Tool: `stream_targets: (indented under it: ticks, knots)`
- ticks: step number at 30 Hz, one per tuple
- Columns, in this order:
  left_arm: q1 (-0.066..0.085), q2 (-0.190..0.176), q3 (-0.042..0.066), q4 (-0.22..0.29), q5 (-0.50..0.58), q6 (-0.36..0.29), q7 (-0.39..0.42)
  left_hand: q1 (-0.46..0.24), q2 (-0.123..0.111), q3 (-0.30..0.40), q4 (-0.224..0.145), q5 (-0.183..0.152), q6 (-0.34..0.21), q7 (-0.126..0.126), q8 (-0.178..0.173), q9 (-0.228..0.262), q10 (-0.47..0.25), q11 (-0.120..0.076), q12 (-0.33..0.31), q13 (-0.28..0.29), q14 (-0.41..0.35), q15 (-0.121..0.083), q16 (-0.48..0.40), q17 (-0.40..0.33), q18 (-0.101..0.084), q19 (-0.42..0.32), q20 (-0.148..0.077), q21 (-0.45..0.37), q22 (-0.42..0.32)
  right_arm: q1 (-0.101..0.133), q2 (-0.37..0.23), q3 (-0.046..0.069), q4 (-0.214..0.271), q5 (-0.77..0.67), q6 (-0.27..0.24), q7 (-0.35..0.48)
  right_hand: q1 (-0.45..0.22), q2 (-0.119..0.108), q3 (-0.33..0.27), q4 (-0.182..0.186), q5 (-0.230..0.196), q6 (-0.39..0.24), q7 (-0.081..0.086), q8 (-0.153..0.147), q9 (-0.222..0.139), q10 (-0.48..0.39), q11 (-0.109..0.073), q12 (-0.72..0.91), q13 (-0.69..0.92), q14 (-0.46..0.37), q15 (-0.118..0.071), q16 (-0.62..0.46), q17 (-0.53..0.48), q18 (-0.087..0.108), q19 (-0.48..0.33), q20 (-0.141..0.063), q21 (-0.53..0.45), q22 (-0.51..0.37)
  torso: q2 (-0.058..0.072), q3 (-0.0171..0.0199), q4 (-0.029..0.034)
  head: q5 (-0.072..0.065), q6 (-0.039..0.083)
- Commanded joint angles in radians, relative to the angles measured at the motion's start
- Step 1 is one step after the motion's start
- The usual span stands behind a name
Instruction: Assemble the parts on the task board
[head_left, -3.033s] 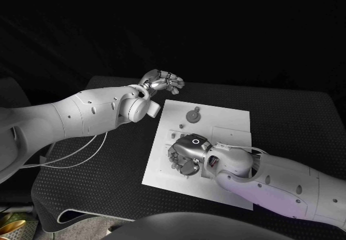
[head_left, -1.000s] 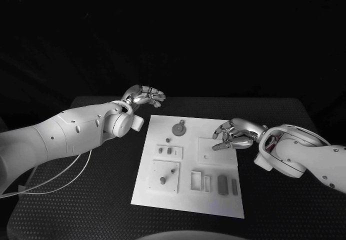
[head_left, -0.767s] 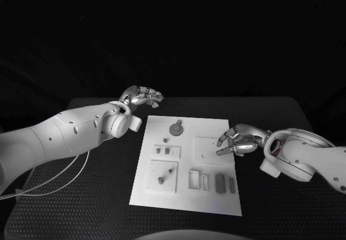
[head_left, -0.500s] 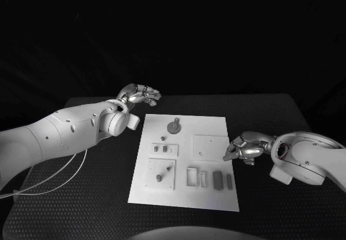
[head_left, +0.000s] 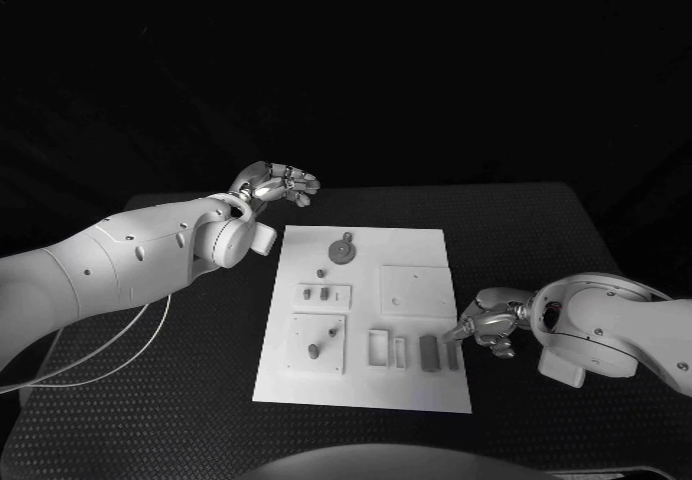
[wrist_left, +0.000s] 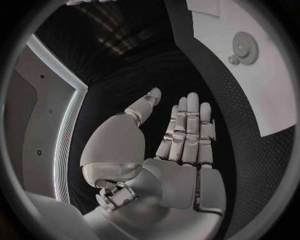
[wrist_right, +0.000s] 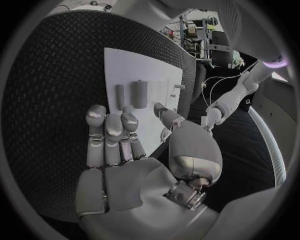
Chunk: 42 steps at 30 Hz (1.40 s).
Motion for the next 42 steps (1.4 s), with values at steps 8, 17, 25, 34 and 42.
stream_targets:
  ticks: [8,17,25,34,42]
  knots:
    - [0.001,0.008,-0.002,0.008,0.007,0.022,0.002,-0.01,0.002,-0.006,0.0,-0.005,-0.009,-0.001,0.003,0.002,-0.008,0.002,0.001,-0.001,0.005,0.002,-0.008,0.002,0.011,-0.002,0.006,-0.006,0.002,0.0,0.036,-0.02,0.002,0.005,-0.01,-0.056,-0.053,-0.008,-0.016,0.005,-0.002,0.068,-0.014,-0.008,-0.003,-0.027,-0.042,0.003,0.002,0.043,-0.021,0.014,0.012,0.085,0.01,-0.003,0.011,0.015,-0.007,-0.0039,-0.0015,0.0,-0.008]
    - [0.001,0.008,-0.003,0.009,0.007,0.022,0.002,-0.011,0.001,-0.007,0.001,-0.005,-0.009,-0.001,0.004,0.002,-0.009,0.002,0.001,-0.002,0.004,0.002,-0.009,0.003,0.011,-0.003,0.007,-0.007,0.002,-0.003,0.075,-0.035,-0.018,-0.03,-0.023,-0.053,-0.067,-0.015,-0.012,0.007,-0.002,0.069,-0.015,-0.009,-0.004,-0.026,-0.043,0.002,0.002,0.044,-0.022,0.014,0.013,0.085,0.009,-0.004,0.013,0.013,-0.007,-0.0039,0.0,0.007,-0.013]
    - [0.001,0.008,-0.003,0.008,0.007,0.023,0.002,-0.012,0.001,-0.007,0.001,-0.005,-0.009,-0.001,0.004,0.002,-0.009,0.003,0.001,-0.002,0.004,0.002,-0.009,0.004,0.011,-0.003,0.007,-0.007,0.002,-0.014,0.096,-0.037,-0.03,-0.051,-0.029,-0.049,-0.065,-0.022,-0.004,0.001,-0.002,0.071,-0.016,-0.009,-0.004,-0.026,-0.044,0.001,0.003,0.042,-0.022,0.012,0.011,0.085,0.008,-0.005,0.014,0.013,-0.006,-0.0053,0.0008,0.008,-0.01]
    - [0.001,0.01,-0.003,0.009,0.006,0.018,0.001,-0.012,0.001,-0.008,0.001,-0.005,-0.01,-0.001,0.003,0.002,-0.01,0.003,0.001,-0.002,0.003,0.002,-0.01,0.004,0.011,-0.004,0.007,-0.007,0.002,-0.038,0.134,-0.046,-0.075,-0.073,-0.054,-0.048,-0.042,-0.035,0.019,-0.028,-0.002,0.072,-0.015,-0.01,-0.003,-0.028,-0.043,-0.002,0.005,0.036,-0.022,0.007,0.006,0.085,0.006,-0.006,0.017,0.01,-0.007,-0.0061,-0.0014,0.013,-0.003]
    - [0.001,0.004,-0.003,0.017,0.006,0.016,0.001,-0.013,0.0,-0.008,0.002,-0.005,-0.011,0.0,0.003,0.002,-0.011,0.003,0.0,-0.003,0.002,0.003,-0.012,0.005,0.011,-0.005,0.007,-0.008,0.003,-0.06,0.166,-0.046,-0.09,-0.088,-0.061,-0.049,-0.038,-0.037,0.022,-0.032,-0.002,0.072,-0.015,-0.01,-0.003,-0.028,-0.043,-0.002,0.005,0.037,-0.022,0.007,0.007,0.085,0.006,-0.005,0.018,0.01,-0.007,-0.0052,-0.0018,0.016,0.003]
